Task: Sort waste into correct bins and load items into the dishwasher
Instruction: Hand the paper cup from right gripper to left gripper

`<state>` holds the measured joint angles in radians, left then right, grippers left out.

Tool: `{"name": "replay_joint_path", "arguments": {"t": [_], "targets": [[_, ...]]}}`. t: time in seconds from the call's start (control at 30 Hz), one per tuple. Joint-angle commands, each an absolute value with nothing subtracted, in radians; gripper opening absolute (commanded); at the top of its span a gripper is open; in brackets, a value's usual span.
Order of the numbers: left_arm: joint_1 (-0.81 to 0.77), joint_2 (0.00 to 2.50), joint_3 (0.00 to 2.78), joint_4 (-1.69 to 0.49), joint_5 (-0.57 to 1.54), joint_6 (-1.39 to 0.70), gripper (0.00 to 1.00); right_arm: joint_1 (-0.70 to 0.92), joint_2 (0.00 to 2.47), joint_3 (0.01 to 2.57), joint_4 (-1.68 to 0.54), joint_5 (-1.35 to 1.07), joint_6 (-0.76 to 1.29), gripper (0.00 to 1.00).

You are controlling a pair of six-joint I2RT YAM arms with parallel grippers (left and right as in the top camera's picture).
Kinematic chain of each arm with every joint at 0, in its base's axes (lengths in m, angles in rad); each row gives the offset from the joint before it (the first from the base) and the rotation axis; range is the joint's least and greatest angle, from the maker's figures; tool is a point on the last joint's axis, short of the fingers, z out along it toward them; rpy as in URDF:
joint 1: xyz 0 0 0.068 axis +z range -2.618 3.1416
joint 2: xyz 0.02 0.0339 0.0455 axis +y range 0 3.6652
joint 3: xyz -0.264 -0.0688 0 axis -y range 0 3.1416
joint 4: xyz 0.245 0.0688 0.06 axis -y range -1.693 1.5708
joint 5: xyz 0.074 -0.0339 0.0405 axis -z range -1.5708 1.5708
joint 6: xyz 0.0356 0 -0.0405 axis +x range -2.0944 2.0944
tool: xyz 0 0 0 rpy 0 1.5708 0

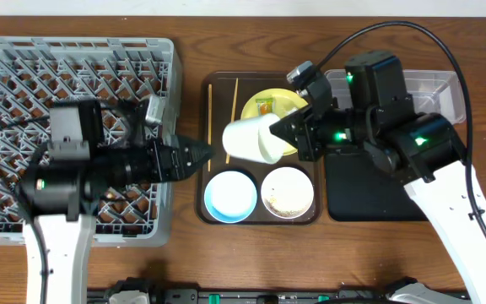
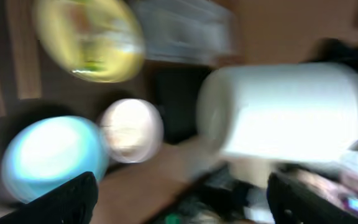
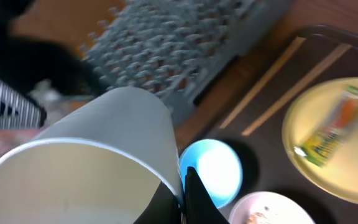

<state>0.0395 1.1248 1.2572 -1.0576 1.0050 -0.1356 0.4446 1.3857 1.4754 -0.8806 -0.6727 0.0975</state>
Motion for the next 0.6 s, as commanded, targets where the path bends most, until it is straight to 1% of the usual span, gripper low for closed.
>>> {"name": "replay_joint_path", "arguments": {"t": [0.0, 0.07, 0.17, 0.37, 0.5, 0.57], "targets": [[0.076, 1.161, 1.269, -1.056, 1.468, 0.038, 0.90, 0.416, 1.388, 1.476, -0.887, -0.986, -0.099, 0.01], [0.082, 1.175, 1.269, -1.056, 1.570, 0.073, 0.91, 0.416, 1.388, 1.476, -0.885, -1.095, -0.167, 0.01], [0.082, 1.177, 1.269, -1.057, 1.573, 0.074, 0.93, 0.416, 1.388, 1.476, -0.862, -1.192, -0.200, 0.01], [0.082, 1.159, 1.269, -1.063, 1.573, 0.070, 0.93, 0.446, 1.393, 1.476, -0.781, -1.190, -0.195, 0.01], [0.067, 1.142, 1.269, -1.092, 1.573, 0.070, 0.92, 0.471, 1.402, 1.476, -0.704, -1.110, -0.122, 0.01], [0.056, 1.134, 1.269, -1.095, 1.573, 0.070, 0.91, 0.490, 1.410, 1.476, -0.675, -1.107, -0.116, 0.01]]}}
